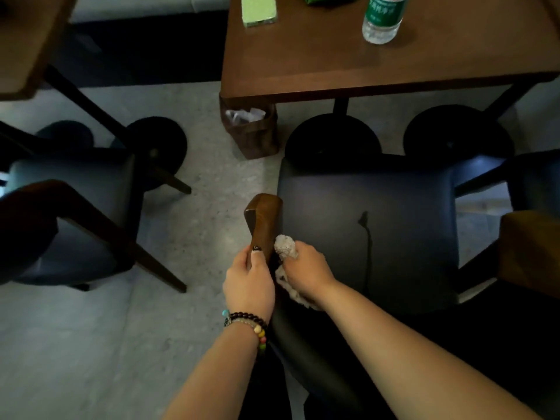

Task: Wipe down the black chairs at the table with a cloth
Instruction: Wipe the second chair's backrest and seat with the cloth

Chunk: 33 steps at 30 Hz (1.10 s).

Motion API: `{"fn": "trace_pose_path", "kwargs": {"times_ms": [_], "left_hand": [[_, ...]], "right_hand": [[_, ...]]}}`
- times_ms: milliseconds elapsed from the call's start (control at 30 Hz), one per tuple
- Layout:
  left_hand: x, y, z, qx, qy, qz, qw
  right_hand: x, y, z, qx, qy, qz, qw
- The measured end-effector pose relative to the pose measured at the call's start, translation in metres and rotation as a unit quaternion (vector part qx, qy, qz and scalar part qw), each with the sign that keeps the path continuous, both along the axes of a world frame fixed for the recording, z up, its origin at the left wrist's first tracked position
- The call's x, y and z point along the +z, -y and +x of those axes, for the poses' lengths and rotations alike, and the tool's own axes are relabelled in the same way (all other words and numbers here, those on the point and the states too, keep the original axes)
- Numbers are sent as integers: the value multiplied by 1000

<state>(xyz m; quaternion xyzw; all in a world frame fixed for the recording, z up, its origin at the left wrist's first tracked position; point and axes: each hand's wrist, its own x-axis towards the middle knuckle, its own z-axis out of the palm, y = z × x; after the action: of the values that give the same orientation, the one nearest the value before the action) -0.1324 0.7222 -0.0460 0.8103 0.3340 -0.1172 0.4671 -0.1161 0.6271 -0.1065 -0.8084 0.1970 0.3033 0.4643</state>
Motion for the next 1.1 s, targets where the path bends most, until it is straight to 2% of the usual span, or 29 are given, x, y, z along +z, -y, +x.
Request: {"fn": "trace_pose_path", "kwargs": {"times_ms": [133, 200, 300, 500, 700, 800, 933, 1100], "left_hand": [[1, 1, -1, -11, 8, 54, 998], [0, 1, -1, -8, 13, 66, 998], [-3, 1, 0, -6, 19, 67, 998], [-8, 0, -1, 0, 19, 44, 999], [-9, 1, -3, 13, 46, 3, 999], [-11, -4, -6, -31, 92, -36, 995], [-11, -10, -10, -163, 189, 8, 968], [-15, -13, -14, -225, 204, 18, 953]], "right_hand": [[-27, 11, 7, 29, -63, -10, 998], [-25, 12, 5, 54, -57, 6, 997], [-5, 15, -6, 81, -21, 12, 996], [57, 27, -70, 74, 56, 43, 995], [74, 20, -109, -12, 165, -47, 985], [72, 17, -109, -21, 176, -77, 981], [73, 17, -106, -23, 188, -94, 977], [74, 17, -111, 1, 202, -100, 974]]}}
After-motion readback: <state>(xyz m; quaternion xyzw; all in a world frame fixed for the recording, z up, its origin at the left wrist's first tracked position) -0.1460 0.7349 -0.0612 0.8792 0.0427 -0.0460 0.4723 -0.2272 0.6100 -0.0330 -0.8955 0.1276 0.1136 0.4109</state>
